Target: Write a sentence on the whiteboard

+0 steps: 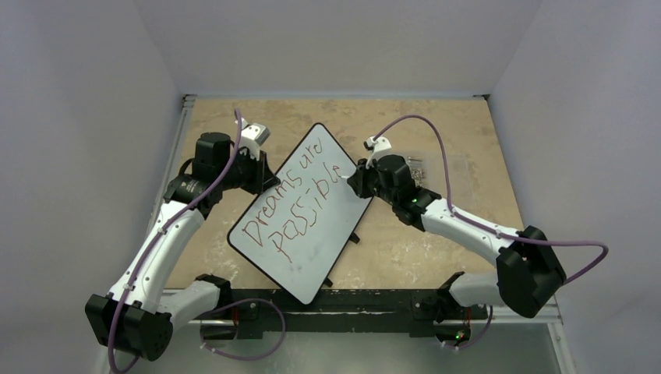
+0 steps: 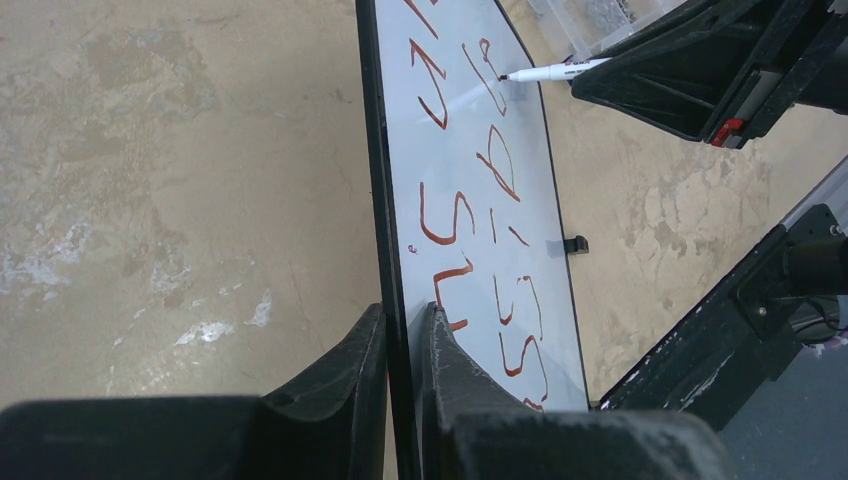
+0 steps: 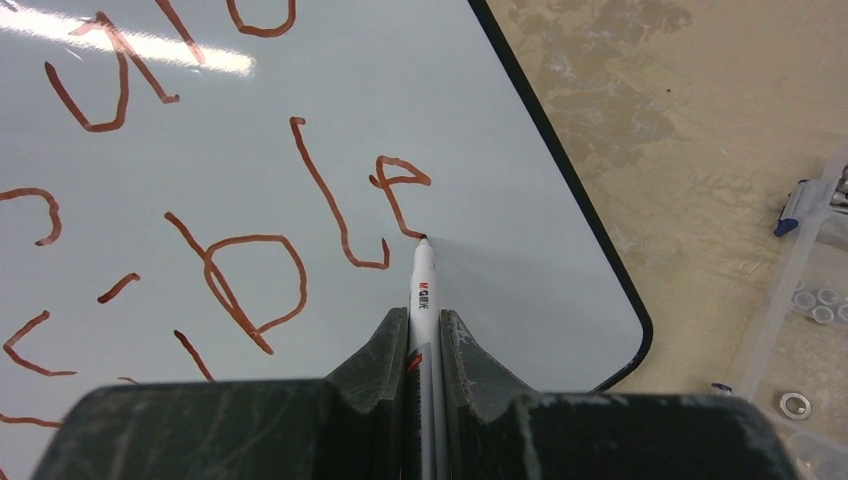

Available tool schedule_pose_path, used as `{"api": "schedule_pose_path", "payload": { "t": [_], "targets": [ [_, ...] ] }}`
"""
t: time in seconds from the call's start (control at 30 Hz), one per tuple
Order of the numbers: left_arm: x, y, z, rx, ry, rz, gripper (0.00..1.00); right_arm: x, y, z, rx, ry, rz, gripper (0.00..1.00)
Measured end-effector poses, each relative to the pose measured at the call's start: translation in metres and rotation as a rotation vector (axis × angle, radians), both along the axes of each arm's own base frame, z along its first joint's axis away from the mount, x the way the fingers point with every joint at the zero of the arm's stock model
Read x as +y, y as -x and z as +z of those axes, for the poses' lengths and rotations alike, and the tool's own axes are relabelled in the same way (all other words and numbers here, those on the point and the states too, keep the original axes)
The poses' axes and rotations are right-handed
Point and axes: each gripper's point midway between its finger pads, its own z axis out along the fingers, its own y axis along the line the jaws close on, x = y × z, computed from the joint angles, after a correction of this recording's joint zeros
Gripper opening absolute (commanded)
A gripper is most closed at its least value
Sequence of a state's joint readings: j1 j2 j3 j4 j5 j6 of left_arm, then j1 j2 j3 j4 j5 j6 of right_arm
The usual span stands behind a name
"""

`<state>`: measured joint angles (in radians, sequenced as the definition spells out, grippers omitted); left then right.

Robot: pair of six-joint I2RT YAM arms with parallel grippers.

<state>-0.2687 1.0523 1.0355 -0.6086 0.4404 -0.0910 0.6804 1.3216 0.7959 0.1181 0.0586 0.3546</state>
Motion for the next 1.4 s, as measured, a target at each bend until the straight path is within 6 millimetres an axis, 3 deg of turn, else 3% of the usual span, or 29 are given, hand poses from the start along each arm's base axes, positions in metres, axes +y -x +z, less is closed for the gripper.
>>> {"api": "schedule_pose_path", "payload": {
  "t": [0.43,0.67,0.93,1.07,1.27,1.4],
  "targets": [
    [0.0,0.0,0.0,0.001,0.002,0.001,0.0,-0.012,-0.011,-0.007,0.016,0.089,-0.064,0.0],
    [0.0,0.0,0.0,0.002,0.002,0.0,0.0,-0.007,-0.027,0.009,-0.013,0.113,-0.075,0.0],
    [-0.001,0.001,0.001,0.001,0.006,-0.008,0.0,-0.011,-0.024,0.023,-0.022,0.12,-0.072,0.0],
    [-0.003,0.001,0.002,-0.004,0.012,-0.015,0.0,-0.017,-0.016,0.044,-0.049,0.094,-0.075,0.0],
    [-0.002,0.003,0.004,-0.008,0.014,-0.017,0.0,-0.028,0.0,0.094,-0.14,0.005,-0.078,0.0],
    [-0.002,0.007,0.006,-0.014,0.017,-0.019,0.0,-0.034,0.013,0.107,-0.164,-0.037,-0.067,0.0]
  ]
}}
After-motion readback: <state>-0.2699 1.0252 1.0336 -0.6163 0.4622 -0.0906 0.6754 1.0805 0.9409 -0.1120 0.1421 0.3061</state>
